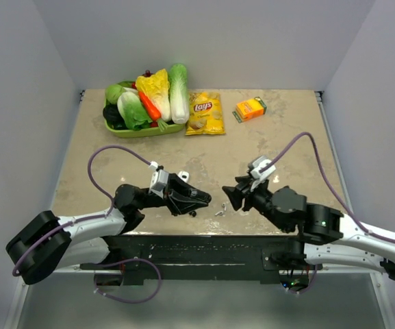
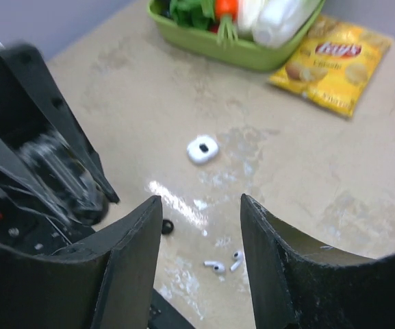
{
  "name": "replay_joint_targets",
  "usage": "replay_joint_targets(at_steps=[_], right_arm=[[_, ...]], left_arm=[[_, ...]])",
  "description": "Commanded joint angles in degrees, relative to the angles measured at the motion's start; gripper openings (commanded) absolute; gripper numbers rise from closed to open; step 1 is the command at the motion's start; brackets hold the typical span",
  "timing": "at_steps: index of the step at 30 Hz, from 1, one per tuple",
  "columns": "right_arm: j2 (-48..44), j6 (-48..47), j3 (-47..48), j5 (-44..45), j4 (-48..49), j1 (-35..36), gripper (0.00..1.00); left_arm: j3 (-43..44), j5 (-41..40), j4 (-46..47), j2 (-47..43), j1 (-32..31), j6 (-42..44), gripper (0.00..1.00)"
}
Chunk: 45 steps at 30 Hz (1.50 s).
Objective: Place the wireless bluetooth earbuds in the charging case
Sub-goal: Place the earbud in the charging case, then open the charging case.
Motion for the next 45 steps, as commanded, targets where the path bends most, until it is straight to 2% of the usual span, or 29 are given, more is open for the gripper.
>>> replay_joint_targets(at_steps=[1, 7, 14, 26, 45], right_arm=[[1.57, 5.26, -2.29, -0.54, 3.86, 0.10, 0.54], [-0.36, 3.42, -1.50, -7.05, 7.56, 0.09, 0.68], [3.49, 1.75, 0.43, -10.40, 7.47, 0.10, 0.73], [8.60, 1.13, 1.66, -10.75, 7.39, 0.09, 0.74], [9.13, 1.83, 3.51, -2.76, 5.54, 0.01, 0.72]], left_arm=[[-1.08, -2.54, 4.66, -1.66, -0.19, 2.23, 0.00], [-0.64, -4.21, 1.15, -2.27, -0.28, 2.93, 0.00], [-0.12, -4.47, 0.44, -1.49, -0.28, 3.11, 0.00], [1.11, -3.33, -0.35, -0.96, -1.16, 3.37, 0.00], [-0.56, -2.80, 2.29, -0.87, -2.56, 4.51, 0.00]])
